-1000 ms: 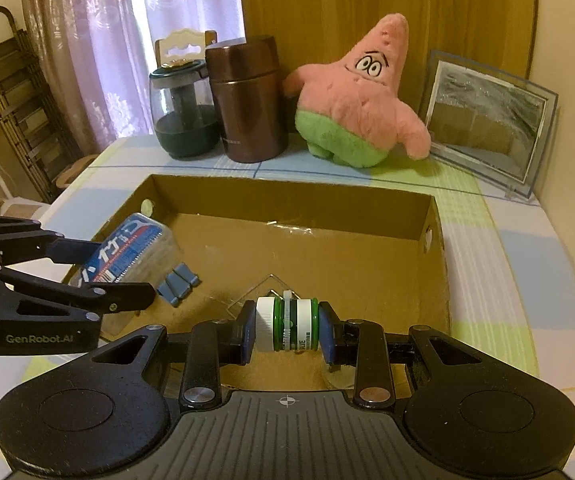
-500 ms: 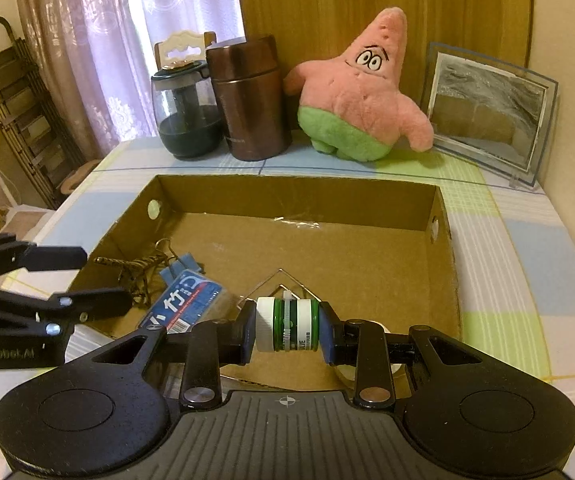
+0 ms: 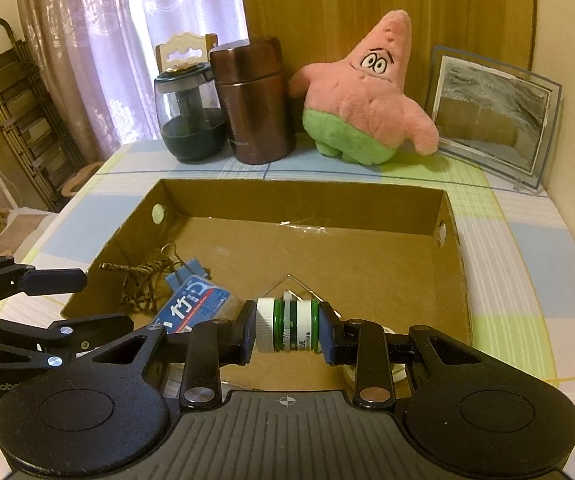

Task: Organize rigid objects
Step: 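Open the left tool to drop the toothpick box while the right tool drops the bottle into the box, then withdraw both open tools from the box toward the remote and plug adapter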

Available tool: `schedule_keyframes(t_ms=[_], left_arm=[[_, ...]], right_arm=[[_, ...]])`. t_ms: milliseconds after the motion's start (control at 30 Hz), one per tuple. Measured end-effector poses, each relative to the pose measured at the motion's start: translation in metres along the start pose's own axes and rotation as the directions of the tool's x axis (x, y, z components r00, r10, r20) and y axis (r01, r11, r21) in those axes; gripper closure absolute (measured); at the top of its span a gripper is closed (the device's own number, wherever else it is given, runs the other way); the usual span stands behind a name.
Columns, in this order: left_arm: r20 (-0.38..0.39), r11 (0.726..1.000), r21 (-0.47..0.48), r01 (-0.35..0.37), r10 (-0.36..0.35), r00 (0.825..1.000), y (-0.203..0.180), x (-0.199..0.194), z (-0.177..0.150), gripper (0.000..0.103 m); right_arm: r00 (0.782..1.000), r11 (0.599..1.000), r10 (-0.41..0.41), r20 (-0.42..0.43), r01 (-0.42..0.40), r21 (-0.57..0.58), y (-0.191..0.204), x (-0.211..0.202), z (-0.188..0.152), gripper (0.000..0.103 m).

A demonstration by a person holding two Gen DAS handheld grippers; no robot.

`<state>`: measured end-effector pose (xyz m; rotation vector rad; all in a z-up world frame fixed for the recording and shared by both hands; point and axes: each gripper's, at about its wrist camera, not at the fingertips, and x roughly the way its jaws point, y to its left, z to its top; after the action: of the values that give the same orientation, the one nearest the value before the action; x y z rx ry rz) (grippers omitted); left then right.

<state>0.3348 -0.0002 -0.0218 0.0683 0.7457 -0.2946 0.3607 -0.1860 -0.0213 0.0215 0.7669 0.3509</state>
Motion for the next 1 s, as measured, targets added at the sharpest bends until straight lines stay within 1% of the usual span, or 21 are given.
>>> schedule_keyframes(t_ms=[33, 67, 100, 133, 167, 367, 567, 633, 800, 1000], left_arm=[[0.001, 1.000, -0.002, -0.001, 0.001, 1.000, 0.001, 0.000, 0.000, 0.039], [0.003, 1.000, -0.003, -0.004, 0.004, 1.000, 0.001, -0.001, -0.001, 0.039], [0.004, 1.000, -0.004, -0.006, 0.006, 1.000, 0.001, -0.001, -0.001, 0.039], [0.005, 1.000, -0.005, -0.008, 0.008, 1.000, 0.002, -0.002, -0.002, 0.039], [0.007, 1.000, -0.005, -0.010, 0.010, 1.000, 0.002, -0.003, -0.003, 0.039], [0.022, 1.000, -0.023, -0.018, 0.019, 1.000, 0.002, -0.018, -0.013, 0.039], [0.032, 0.997, -0.063, -0.036, 0.038, 0.999, -0.001, -0.044, -0.027, 0.039], [0.031, 0.996, -0.076, -0.040, 0.042, 0.999, -0.004, -0.054, -0.033, 0.039], [0.012, 0.993, -0.112, -0.038, 0.040, 0.999, -0.012, -0.077, -0.050, 0.039], [0.008, 0.988, -0.147, -0.048, 0.050, 0.999, -0.024, -0.110, -0.073, 0.039]], right_arm=[[1.000, 1.000, 0.010, 0.013, -0.010, 0.001, 0.000, 0.000, 0.000, 0.074], [1.000, 1.000, 0.008, 0.020, -0.008, 0.000, -0.001, 0.000, 0.000, 0.070], [1.000, 1.000, -0.007, 0.022, 0.007, 0.007, -0.001, 0.000, -0.001, 0.064], [0.999, 1.000, -0.010, 0.031, 0.009, 0.024, -0.004, -0.001, -0.002, 0.053], [0.999, 0.999, -0.005, 0.039, 0.003, 0.043, -0.006, -0.004, -0.004, 0.048], [1.000, 0.995, -0.025, 0.016, 0.023, 0.101, -0.016, -0.021, -0.014, 0.046], [0.999, 0.989, -0.039, 0.037, 0.033, 0.146, -0.016, -0.056, -0.028, 0.046], [0.998, 0.988, -0.038, 0.044, 0.031, 0.150, -0.011, -0.068, -0.034, 0.045], [0.997, 0.993, -0.046, 0.059, 0.039, 0.109, 0.009, -0.100, -0.052, 0.043], [0.996, 0.990, -0.051, 0.072, 0.041, 0.133, 0.022, -0.135, -0.078, 0.038]])
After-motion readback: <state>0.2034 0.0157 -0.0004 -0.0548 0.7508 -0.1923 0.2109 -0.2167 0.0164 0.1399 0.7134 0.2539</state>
